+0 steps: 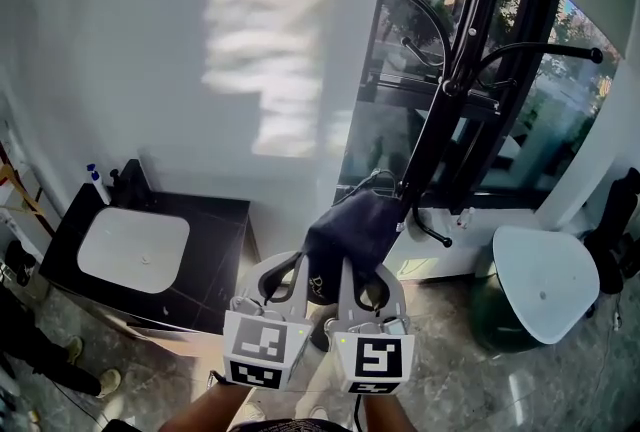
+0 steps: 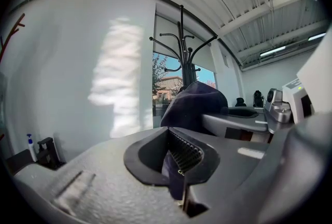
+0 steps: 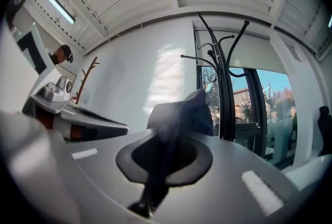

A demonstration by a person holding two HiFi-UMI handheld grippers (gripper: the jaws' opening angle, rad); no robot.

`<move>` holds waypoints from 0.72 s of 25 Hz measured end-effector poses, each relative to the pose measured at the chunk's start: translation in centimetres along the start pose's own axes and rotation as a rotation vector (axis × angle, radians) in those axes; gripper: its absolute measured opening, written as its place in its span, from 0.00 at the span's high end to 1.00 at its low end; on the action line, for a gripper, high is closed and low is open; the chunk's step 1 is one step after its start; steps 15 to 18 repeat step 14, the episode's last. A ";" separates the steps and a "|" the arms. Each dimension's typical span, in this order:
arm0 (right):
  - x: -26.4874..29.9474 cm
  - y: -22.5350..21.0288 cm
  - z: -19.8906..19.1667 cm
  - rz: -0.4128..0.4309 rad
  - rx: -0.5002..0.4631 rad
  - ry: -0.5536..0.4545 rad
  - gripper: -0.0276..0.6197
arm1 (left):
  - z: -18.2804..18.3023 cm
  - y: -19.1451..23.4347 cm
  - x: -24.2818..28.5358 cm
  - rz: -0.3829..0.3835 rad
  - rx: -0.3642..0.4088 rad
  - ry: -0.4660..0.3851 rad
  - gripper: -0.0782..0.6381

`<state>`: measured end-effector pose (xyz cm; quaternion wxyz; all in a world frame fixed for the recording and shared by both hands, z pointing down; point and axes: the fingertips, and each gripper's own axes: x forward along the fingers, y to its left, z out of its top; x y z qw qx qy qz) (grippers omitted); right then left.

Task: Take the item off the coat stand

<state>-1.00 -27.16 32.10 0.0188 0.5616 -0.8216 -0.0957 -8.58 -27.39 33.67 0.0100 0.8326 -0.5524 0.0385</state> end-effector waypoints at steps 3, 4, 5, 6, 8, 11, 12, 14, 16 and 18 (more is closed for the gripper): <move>0.0 0.3 -0.1 0.012 0.003 0.006 0.93 | -0.2 0.0 -0.1 0.002 -0.004 0.006 0.90; 0.0 0.3 -0.1 0.014 0.002 0.007 0.93 | -0.3 0.0 -0.1 0.001 -0.004 0.007 0.90; -0.1 0.3 -0.1 0.015 0.001 0.008 0.93 | -0.3 -0.1 -0.1 0.001 -0.003 0.008 0.90; -0.1 0.3 -0.1 0.015 0.001 0.007 0.93 | -0.4 -0.1 -0.1 -0.001 -0.002 0.009 0.90; -0.3 0.3 -0.2 0.014 0.005 0.007 0.93 | -0.6 -0.3 -0.1 -0.004 -0.002 0.013 0.90; -0.3 0.3 -0.3 0.013 0.008 0.010 0.93 | -1.0 -0.4 -0.2 -0.006 -0.004 0.019 0.90; -0.3 0.3 -0.4 0.012 0.008 0.011 0.93 | -1.0 -0.4 -0.2 -0.006 -0.004 0.020 0.90; -0.4 0.2 -0.4 0.011 0.007 0.013 0.93 | -1.1 -0.4 -0.2 -0.007 -0.005 0.022 0.90; -0.4 0.2 -0.4 0.011 0.007 0.013 0.93 | -1.1 -0.4 -0.2 -0.007 -0.005 0.022 0.90; -0.4 0.2 -0.4 0.011 0.007 0.013 0.93 | -1.1 -0.4 -0.2 -0.007 -0.005 0.022 0.90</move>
